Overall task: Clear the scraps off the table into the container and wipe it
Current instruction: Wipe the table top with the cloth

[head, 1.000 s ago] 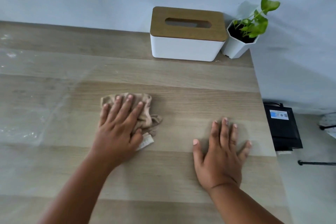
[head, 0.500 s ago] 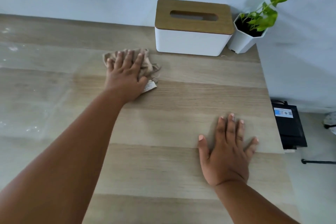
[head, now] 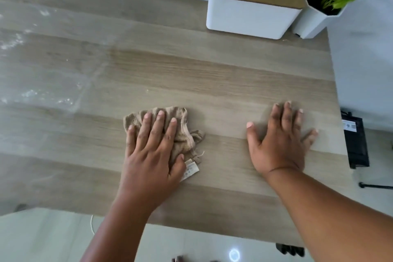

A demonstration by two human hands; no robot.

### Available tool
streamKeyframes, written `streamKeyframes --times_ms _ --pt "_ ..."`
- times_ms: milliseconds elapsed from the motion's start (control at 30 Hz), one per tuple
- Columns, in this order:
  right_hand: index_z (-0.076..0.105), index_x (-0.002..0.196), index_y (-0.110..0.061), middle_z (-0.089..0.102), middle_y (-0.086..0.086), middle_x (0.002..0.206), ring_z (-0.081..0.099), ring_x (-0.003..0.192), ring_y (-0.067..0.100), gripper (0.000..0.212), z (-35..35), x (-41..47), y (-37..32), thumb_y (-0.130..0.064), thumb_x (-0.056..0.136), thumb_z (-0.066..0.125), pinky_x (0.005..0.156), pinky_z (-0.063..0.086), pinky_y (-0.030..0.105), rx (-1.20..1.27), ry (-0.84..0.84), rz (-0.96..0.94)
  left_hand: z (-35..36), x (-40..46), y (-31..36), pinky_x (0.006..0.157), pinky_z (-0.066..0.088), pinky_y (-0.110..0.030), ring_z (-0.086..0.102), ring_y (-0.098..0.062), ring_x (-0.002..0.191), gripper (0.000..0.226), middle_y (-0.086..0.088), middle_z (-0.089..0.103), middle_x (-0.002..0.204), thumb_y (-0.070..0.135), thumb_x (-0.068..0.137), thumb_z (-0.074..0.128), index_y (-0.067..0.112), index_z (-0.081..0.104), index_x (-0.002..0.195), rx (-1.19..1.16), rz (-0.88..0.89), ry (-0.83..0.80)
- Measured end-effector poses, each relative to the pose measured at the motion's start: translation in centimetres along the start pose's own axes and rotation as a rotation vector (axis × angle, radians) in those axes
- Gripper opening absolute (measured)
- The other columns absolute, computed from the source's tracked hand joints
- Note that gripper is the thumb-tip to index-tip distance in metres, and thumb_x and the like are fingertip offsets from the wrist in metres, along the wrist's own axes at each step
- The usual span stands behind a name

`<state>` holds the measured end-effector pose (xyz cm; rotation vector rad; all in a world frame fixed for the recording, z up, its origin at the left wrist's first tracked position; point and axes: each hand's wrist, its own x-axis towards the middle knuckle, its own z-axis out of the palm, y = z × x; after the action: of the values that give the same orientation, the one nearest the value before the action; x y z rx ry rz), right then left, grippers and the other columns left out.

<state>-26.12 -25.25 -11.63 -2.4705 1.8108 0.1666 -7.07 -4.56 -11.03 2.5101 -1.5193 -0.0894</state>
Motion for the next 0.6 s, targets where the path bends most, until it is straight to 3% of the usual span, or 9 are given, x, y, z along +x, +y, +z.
streamKeyframes --times_ms 200,333,600 --pt "0.011 0.164 -0.017 -0.001 0.004 0.174 -0.004 0.16 0.031 0.092 0.1 0.0 -0.1 -0.074 0.092 0.012 0.121 0.002 0.072 0.013 0.012 -0.007 -1.3 -0.9 -3.0 0.124 0.018 -0.06 0.015 -0.029 0.159 0.084 -0.006 0.022 0.17 0.052 0.083 0.045 0.021 0.034 0.16 0.03 -0.101 -0.054" --pt "0.01 0.164 -0.018 -0.001 0.004 0.174 -0.004 0.16 0.031 0.093 0.2 0.0 -0.1 -0.075 0.091 0.01 0.121 0.0 0.072 -0.001 0.013 -0.01 -1.0 4.0 -3.5 0.126 0.006 -0.059 0.006 -0.03 0.16 0.088 -0.006 0.013 0.173 0.06 0.082 0.036 0.03 0.022 0.164 0.03 -0.198 -0.11" --pt "0.007 0.165 -0.018 -0.006 0.004 0.174 -0.009 0.159 0.032 0.093 0.2 0.5 0.0 -0.075 0.091 0.011 0.121 -0.003 0.071 0.023 0.016 -0.03 0.9 15.5 -2.4 0.126 -0.003 -0.059 -0.002 -0.031 0.16 0.091 -0.005 0.004 0.174 0.068 0.081 0.027 0.034 0.012 0.164 0.027 -0.23 -0.122"
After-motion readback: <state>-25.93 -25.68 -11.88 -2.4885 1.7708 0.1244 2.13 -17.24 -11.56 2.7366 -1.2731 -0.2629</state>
